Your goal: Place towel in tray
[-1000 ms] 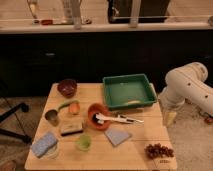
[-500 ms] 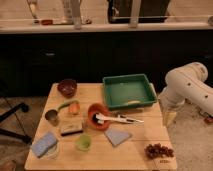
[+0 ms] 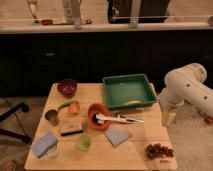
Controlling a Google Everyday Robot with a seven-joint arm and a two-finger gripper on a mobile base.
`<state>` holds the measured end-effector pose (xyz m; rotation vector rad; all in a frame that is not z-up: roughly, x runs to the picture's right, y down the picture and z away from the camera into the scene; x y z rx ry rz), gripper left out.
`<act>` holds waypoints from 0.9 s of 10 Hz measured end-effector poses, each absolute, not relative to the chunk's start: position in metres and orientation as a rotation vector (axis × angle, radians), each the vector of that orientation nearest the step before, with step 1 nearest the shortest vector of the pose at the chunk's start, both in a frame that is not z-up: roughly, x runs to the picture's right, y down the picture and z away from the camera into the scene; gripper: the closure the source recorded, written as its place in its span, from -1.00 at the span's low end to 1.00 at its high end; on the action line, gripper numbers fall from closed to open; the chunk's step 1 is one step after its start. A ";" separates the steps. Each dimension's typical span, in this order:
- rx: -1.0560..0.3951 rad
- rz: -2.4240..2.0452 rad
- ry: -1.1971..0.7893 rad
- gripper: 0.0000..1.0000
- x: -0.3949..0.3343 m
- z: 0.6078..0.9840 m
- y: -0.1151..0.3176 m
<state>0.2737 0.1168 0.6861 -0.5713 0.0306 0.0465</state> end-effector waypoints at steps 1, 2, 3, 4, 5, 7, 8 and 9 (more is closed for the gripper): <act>-0.573 0.046 0.024 -0.60 0.263 0.688 0.121; -0.573 0.042 0.017 -0.60 0.254 0.689 0.124; -0.571 0.039 0.009 -0.60 0.249 0.690 0.127; -0.571 0.040 0.005 -0.60 0.249 0.691 0.130; -0.572 0.038 0.001 -0.60 0.248 0.692 0.132; -0.579 0.029 -0.017 -0.60 0.226 0.696 0.141; -0.583 0.025 -0.024 -0.60 0.217 0.698 0.144; -0.587 0.017 -0.031 -0.60 0.208 0.700 0.149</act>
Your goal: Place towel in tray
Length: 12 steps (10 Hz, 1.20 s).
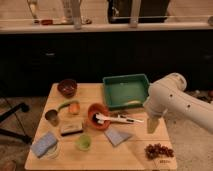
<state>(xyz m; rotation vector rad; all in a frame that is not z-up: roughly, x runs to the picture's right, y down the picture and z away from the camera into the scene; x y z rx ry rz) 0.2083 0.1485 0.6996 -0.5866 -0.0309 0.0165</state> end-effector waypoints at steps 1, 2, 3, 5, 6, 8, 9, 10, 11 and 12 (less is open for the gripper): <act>-0.588 0.010 -0.033 -0.60 0.207 0.701 0.153; -0.590 0.009 -0.039 -0.60 0.206 0.703 0.157; -0.591 0.009 -0.046 -0.60 0.198 0.705 0.161; -0.592 0.003 -0.056 -0.60 0.185 0.710 0.168; -0.595 0.001 -0.059 -0.60 0.183 0.711 0.173; -0.600 0.002 -0.067 -0.60 0.176 0.715 0.182; -0.602 0.001 -0.070 -0.60 0.172 0.718 0.186; -0.602 0.000 -0.075 -0.60 0.167 0.720 0.189; -0.604 0.000 -0.079 -0.60 0.163 0.722 0.193; -0.605 0.003 -0.081 -0.60 0.161 0.724 0.197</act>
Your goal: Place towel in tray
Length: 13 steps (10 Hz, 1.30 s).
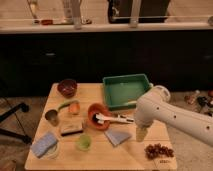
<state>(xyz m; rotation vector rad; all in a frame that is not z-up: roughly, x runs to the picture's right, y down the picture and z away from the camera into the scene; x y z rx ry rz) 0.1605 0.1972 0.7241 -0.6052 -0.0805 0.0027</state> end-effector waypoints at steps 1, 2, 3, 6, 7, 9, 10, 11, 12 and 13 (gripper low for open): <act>-0.606 0.007 -0.083 -0.60 0.158 0.726 0.200; -0.607 0.012 -0.085 -0.60 0.156 0.728 0.203; -0.608 0.015 -0.088 -0.60 0.154 0.730 0.206; -0.611 0.022 -0.096 -0.60 0.142 0.737 0.214; -0.613 0.024 -0.099 -0.60 0.139 0.739 0.216; -0.616 0.032 -0.101 -0.60 0.136 0.743 0.221; -0.618 0.033 -0.103 -0.60 0.132 0.747 0.224; -0.623 0.033 -0.107 -0.60 0.124 0.752 0.228; -0.627 0.031 -0.112 -0.60 0.116 0.756 0.232; -0.629 0.032 -0.110 -0.60 0.115 0.760 0.235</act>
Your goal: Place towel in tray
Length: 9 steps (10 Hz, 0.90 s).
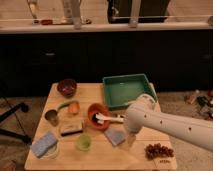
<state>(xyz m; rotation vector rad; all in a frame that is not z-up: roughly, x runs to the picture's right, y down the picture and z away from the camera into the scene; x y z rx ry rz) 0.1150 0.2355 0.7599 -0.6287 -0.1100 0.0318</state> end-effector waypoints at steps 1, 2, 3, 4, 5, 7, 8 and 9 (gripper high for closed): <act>-0.631 0.035 -0.109 -0.60 0.115 0.763 0.238; -0.633 0.036 -0.110 -0.60 0.113 0.767 0.242; -0.637 0.035 -0.111 -0.60 0.111 0.770 0.245; -0.641 0.033 -0.112 -0.60 0.106 0.773 0.247; -0.647 0.032 -0.114 -0.60 0.098 0.776 0.250; -0.653 0.027 -0.114 -0.60 0.093 0.781 0.254; -0.659 0.031 -0.113 -0.60 0.094 0.784 0.257; -0.666 0.026 -0.117 -0.60 0.092 0.787 0.260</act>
